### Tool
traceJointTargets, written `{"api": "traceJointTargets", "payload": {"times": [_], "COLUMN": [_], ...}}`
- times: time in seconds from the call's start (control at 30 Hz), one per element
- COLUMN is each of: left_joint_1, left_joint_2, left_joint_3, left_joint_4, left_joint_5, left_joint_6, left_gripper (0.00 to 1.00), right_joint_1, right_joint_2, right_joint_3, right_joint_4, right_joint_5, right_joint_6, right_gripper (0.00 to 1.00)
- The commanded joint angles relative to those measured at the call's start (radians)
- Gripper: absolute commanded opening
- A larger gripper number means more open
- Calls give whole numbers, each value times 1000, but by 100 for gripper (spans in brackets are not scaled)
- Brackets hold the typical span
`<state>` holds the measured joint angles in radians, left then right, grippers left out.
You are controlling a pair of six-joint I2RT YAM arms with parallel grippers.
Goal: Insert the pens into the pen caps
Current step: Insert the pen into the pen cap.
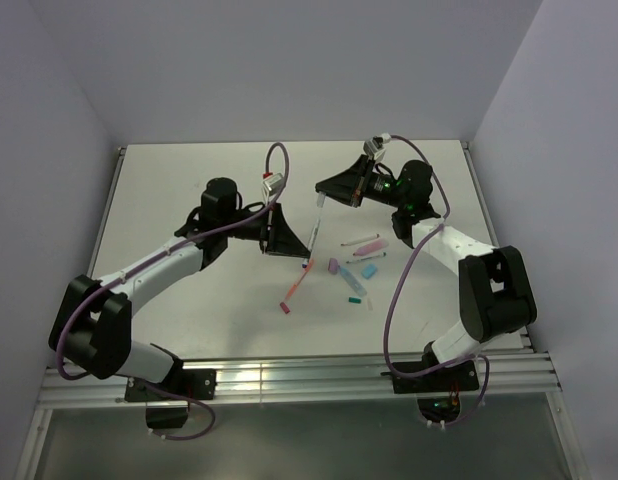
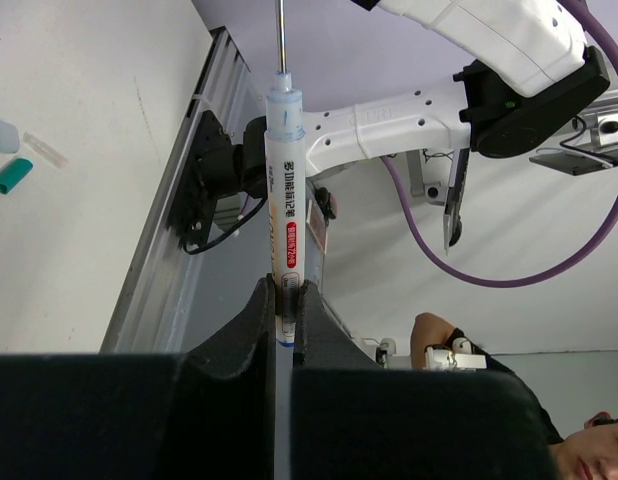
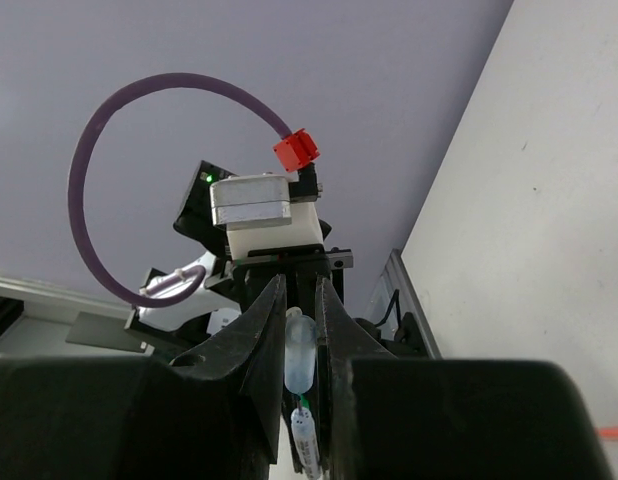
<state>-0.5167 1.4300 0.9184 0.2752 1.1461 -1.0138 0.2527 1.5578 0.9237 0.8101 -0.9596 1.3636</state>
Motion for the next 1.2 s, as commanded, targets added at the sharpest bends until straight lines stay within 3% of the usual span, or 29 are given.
{"api": "traceJointTargets", "payload": {"times": [0.0,1.17], "left_joint_1": [7,20], "left_joint_2": [-33,-13], "left_joint_3": [-6,17], "left_joint_4": [4,22], "left_joint_5": [3,4], "left_joint_6": [23,15], "left_gripper": [0,0], "right_joint_1": [-3,60], "right_joint_2": [-12,-21], "right_joint_3": [6,-39], "right_joint_4": [61,75], "right_joint_5": [-5,-37], "right_joint_6": [11,-47], "right_gripper": [0,0]}}
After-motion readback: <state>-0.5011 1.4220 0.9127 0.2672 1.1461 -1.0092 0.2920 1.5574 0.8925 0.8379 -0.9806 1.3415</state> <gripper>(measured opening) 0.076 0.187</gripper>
